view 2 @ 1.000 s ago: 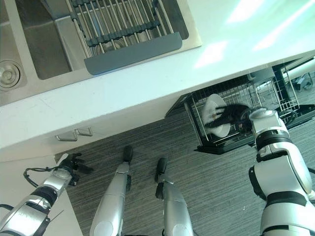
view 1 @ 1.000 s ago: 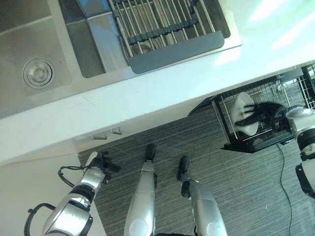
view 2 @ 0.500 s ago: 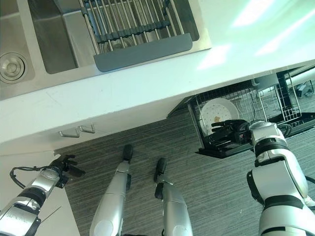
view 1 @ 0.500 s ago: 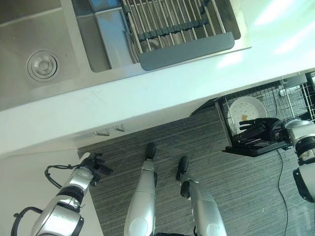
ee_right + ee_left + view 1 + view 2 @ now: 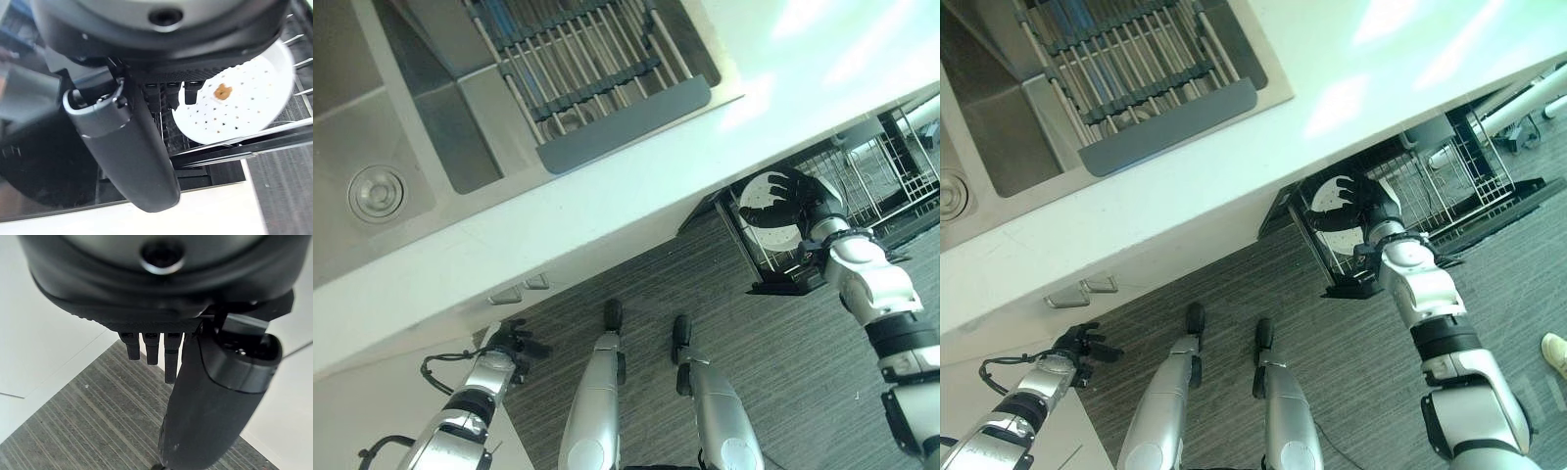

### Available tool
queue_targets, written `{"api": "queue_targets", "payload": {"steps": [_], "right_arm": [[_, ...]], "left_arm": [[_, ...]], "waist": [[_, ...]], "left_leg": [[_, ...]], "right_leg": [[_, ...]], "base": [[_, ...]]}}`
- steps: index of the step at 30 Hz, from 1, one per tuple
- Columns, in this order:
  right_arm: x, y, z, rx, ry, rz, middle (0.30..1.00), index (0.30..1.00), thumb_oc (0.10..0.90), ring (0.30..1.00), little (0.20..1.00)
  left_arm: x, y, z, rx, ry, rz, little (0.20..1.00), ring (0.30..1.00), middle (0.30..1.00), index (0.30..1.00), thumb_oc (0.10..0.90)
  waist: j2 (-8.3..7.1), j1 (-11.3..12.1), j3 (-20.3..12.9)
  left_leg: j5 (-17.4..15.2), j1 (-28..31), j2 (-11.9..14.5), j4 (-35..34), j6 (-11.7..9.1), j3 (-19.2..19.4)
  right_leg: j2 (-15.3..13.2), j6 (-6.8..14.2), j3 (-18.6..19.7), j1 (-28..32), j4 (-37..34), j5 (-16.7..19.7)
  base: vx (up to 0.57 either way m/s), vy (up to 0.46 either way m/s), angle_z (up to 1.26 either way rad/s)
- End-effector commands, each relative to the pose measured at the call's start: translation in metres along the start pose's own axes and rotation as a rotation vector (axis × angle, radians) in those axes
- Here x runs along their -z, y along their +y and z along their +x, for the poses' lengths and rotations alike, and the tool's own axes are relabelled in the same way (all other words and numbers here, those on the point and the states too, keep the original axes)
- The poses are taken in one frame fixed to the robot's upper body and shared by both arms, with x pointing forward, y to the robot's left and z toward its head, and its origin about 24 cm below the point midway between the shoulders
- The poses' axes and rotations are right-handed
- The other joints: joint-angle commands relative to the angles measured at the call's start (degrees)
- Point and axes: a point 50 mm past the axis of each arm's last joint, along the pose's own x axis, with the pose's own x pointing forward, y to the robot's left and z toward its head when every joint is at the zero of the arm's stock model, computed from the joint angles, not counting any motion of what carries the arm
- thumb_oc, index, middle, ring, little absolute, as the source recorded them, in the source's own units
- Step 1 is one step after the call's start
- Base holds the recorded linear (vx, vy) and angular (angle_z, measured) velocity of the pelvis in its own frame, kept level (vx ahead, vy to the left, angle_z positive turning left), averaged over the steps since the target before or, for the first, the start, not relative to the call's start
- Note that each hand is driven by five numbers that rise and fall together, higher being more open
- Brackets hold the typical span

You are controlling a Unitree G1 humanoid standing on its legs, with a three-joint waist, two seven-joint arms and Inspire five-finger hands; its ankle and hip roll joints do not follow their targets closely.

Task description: Place the dishes in the dishwasher.

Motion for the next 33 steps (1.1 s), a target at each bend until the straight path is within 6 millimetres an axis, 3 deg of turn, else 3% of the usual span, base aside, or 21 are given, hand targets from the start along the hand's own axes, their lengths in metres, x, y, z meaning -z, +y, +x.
{"api": "queue_targets", "payload": {"steps": [1,7,11,13,16,20,22,26,28,31,33], "right_arm": [[-0.055,-0.034,-0.011,0.161,-0.242,-0.045,0.9,0.9,0.8,0.9,0.9],[-0.05,-0.038,-0.032,0.221,-0.285,-0.087,0.9,0.9,0.8,0.9,0.9],[-0.043,-0.06,-0.06,0.284,-0.376,-0.067,0.9,0.9,0.8,0.9,0.9],[-0.054,-0.066,-0.076,0.28,-0.484,-0.001,0.9,0.9,0.8,0.9,0.9],[-0.068,-0.085,-0.107,0.481,-0.694,-0.006,0.9,0.9,0.8,0.9,0.9],[-0.064,-0.114,-0.137,0.774,-0.806,0.063,0.9,0.9,0.8,0.9,0.9],[-0.048,-0.132,-0.149,0.998,-0.785,0.088,0.9,0.9,0.8,0.9,0.9],[-0.012,-0.155,-0.157,1.224,-0.684,0.165,0.9,0.9,0.8,0.9,0.9],[0.018,-0.166,-0.159,1.281,-0.546,0.223,0.9,0.9,0.8,0.9,0.9],[0.086,-0.182,-0.159,1.276,-0.304,0.53,0.9,0.9,0.8,0.9,0.9],[0.107,-0.186,-0.157,1.255,-0.216,0.512,0.9,0.9,0.8,0.9,0.9]], "left_arm": [[0.027,-0.001,-0.004,-0.05,0.082,-0.013,0.9,0.9,0.9,0.9,0.8],[0.054,-0.016,-0.01,-0.039,0.164,-0.051,0.9,0.9,0.9,0.9,0.8],[0.095,-0.024,-0.02,-0.024,0.286,-0.12,0.9,0.9,0.9,0.9,0.8],[0.115,-0.029,-0.026,-0.015,0.356,-0.178,0.9,0.9,0.9,0.9,0.8],[0.14,-0.039,-0.037,-0.008,0.424,-0.21,0.9,0.9,0.9,0.9,0.8],[0.161,-0.051,-0.048,0.022,0.461,-0.21,0.9,0.9,0.9,0.9,0.8],[0.167,-0.054,-0.051,0.045,0.477,-0.202,0.9,0.9,0.9,0.9,0.8],[0.172,-0.053,-0.053,0.063,0.49,-0.198,0.9,0.9,0.9,0.9,0.8],[0.17,-0.051,-0.051,0.072,0.484,-0.198,0.9,0.9,0.9,0.9,0.8],[0.163,-0.046,-0.046,0.083,0.474,-0.189,0.9,0.9,0.9,0.9,0.8],[0.155,-0.04,-0.041,0.071,0.458,-0.183,0.9,0.9,0.9,0.9,0.8]], "waist": [[1.91,-1.82,-1.33],[0.73,-3.27,-4.08],[-0.3,-4.48,-8.32],[-0.59,-5.05,-9.98],[-0.87,-5.93,-12.11],[-0.06,-6.85,-13.47],[0.56,-7.23,-13.83],[1.25,-7.38,-13.8],[1.58,-7.46,-13.45],[2.06,-6.99,-12.57],[2.31,-6.33,-11.69]], "left_leg": [[-13.34,3.18,1.31,4.66,0.02,-0.04],[-14.85,6.25,2.26,4.66,-0.44,1.47],[-15.92,8.82,3.07,4.66,-1.22,2.5],[-16.07,9.89,3.18,4.66,-1.34,2.66],[-16.51,11.3,3.33,4.66,-1.28,2.88],[-16.85,12.34,3.63,4.66,-1.58,3.26],[-16.85,12.51,3.73,4.66,-1.81,3.36],[-16.63,12.61,3.95,4.66,-2.04,3.43],[-16.59,12.68,3.93,4.66,-2.02,3.38],[-16.29,12.75,3.89,4.66,-2.11,3.19],[-16.07,12.46,3.86,4.66,-2.07,2.91]], "right_leg": [[1.07,1.39,1.89,0.58,5.02,-8.28],[1.3,1.1,3.04,3.69,5.02,-9.79],[1.03,1.09,4.17,6.31,5.02,-11.15],[0.94,0.89,4.53,7.35,5.02,-11.5],[0.93,0.58,4.93,8.71,5.02,-12.09],[1.0,0.42,5.24,9.67,5.02,-12.78],[0.73,0.37,5.16,9.92,5.02,-13.17],[0.39,-0.02,4.34,10.09,5.02,-13.58],[0.27,-0.23,3.95,10.03,5.02,-13.69],[-0.09,-0.78,3.14,9.87,5.02,-13.73],[-0.27,-1.02,2.36,9.61,5.02,-13.69]], "base": [[0.03,0.021,-0.13],[0.04,0.008,-0.12],[0.1,0.027,-0.1],[0.14,0.011,-0.09],[0.13,-0.008,-0.15],[0.09,0.023,-0.1],[0.07,0.035,-0.07],[0.04,0.016,-0.05],[0.02,0.014,-0.09],[0.01,-0.008,-0.02],[-0.03,-0.044,0.02]]}}
